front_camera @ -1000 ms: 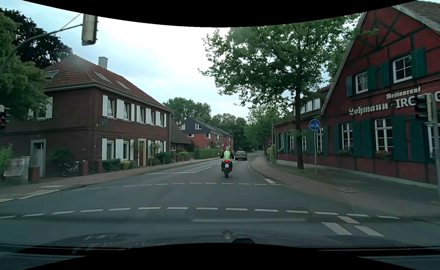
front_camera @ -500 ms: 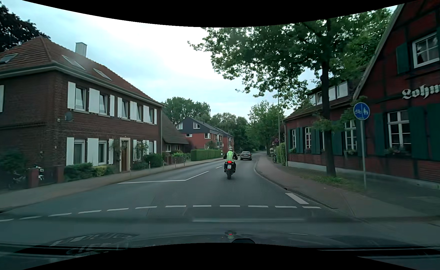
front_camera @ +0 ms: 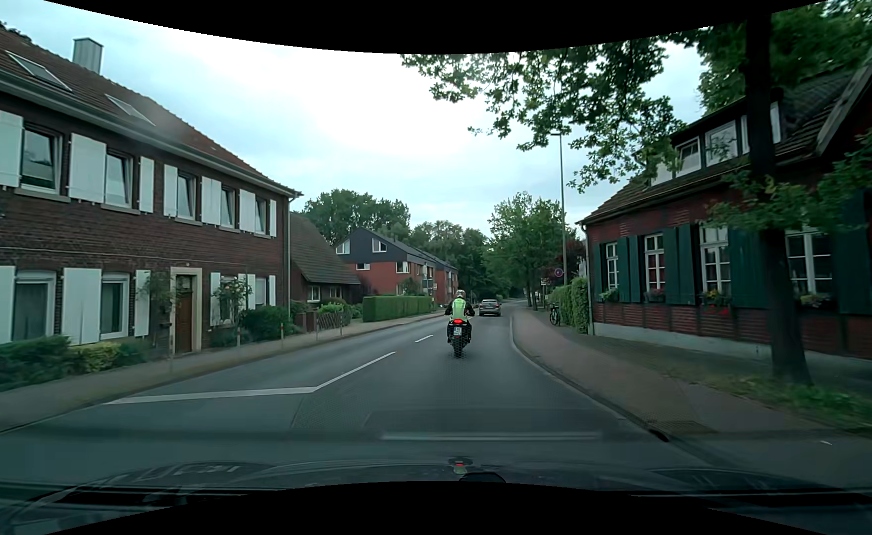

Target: Follow the waypoints while adhering to traffic rules and regulations

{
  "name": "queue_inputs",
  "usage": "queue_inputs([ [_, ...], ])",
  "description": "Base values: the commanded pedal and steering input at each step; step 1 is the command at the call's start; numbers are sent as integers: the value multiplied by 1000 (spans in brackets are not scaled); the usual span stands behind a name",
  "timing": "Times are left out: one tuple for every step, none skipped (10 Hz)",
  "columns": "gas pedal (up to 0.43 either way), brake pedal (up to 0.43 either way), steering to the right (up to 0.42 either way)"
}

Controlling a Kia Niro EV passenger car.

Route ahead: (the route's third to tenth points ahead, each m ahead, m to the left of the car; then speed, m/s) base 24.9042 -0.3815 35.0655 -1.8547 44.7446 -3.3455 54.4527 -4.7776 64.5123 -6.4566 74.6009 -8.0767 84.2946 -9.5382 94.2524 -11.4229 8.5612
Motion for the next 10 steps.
queue_inputs([
  [8, 0, 21],
  [8, 0, 22],
  [8, 0, 22],
  [0, 0, 22],
  [0, 0, 25],
  [0, 0, 28],
  [0, 0, 29],
  [0, 0, 29],
  [8, 0, 27],
  [20, 0, 26],
])
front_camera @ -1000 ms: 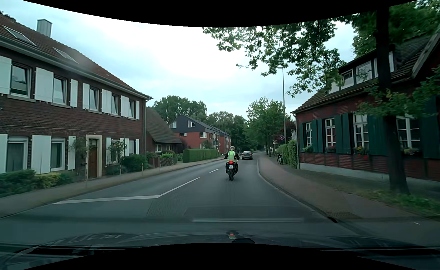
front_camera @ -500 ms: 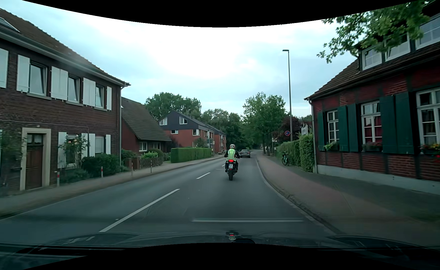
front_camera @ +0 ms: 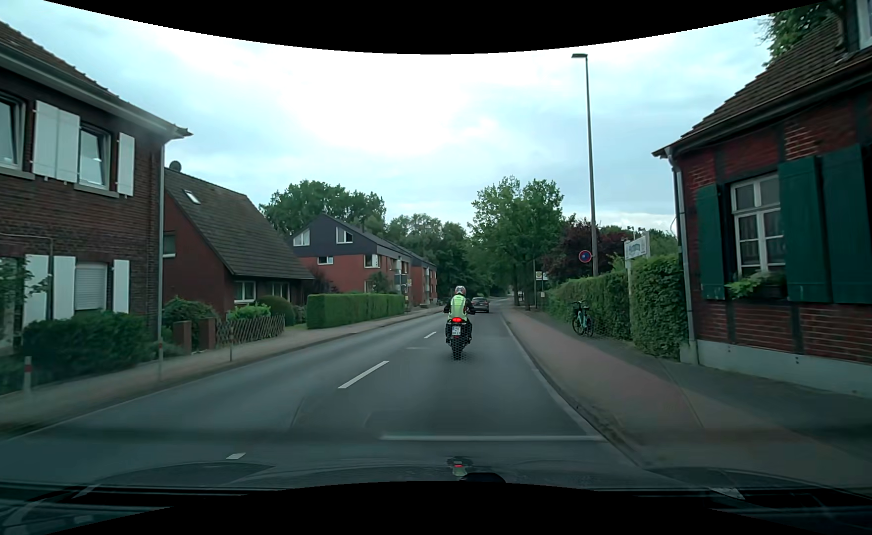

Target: Follow the waypoints while adhering to traffic rules and regulations

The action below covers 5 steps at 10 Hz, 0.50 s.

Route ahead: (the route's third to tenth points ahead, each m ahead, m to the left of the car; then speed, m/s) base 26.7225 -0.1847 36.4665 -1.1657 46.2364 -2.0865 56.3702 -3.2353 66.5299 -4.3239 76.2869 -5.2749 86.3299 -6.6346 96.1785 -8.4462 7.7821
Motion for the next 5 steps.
queue_inputs([
  [20, 0, 26],
  [28, 0, 26],
  [47, 0, 26],
  [79, 0, 26],
  [87, 0, 25],
])
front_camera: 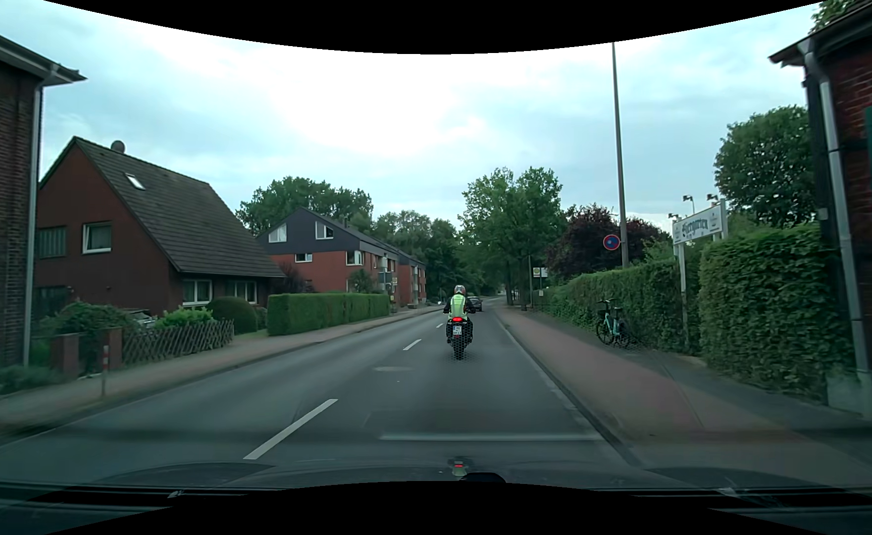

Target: Follow the waypoints while adhering to traffic rules and regulations

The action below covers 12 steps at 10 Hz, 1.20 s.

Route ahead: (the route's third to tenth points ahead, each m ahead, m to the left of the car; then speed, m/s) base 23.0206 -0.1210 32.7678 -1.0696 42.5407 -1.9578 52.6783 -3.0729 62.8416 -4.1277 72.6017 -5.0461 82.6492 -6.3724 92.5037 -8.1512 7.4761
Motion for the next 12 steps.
queue_inputs([
  [87, 0, 26],
  [87, 0, 26],
  [87, 0, 25],
  [87, 0, 25],
  [87, 0, 25],
  [87, 0, 25],
  [87, 0, 24],
  [87, 0, 23],
  [87, 0, 21],
  [98, 0, 20],
  [98, 0, 19],
  [118, 0, 18],
])
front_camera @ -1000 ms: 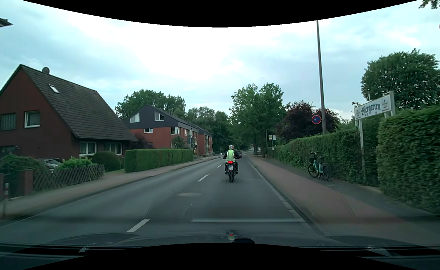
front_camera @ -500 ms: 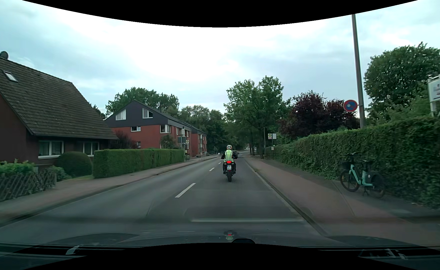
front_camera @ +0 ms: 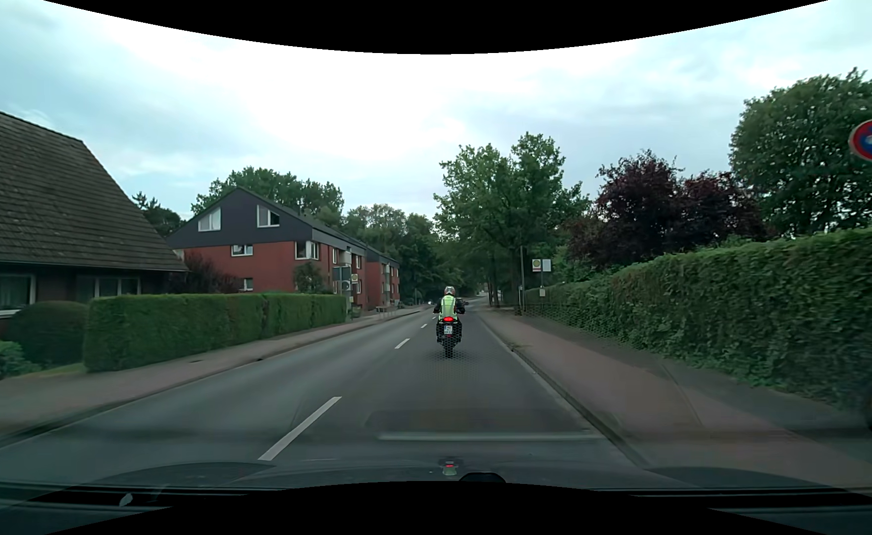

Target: Follow the waypoints while adhering to traffic rules and regulations

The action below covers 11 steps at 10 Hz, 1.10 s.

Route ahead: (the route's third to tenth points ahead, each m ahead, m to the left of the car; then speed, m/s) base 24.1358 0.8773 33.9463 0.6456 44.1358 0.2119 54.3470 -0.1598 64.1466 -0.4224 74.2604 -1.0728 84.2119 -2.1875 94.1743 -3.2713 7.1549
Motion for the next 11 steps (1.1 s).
queue_inputs([
  [130, 0, 17],
  [130, 0, 15],
  [130, 0, 14],
  [130, 0, 14],
  [130, 0, 14],
  [130, 0, 13],
  [130, 0, 13],
  [130, 0, 12],
  [130, 0, 11],
  [130, 0, 10],
  [130, 0, 8],
])
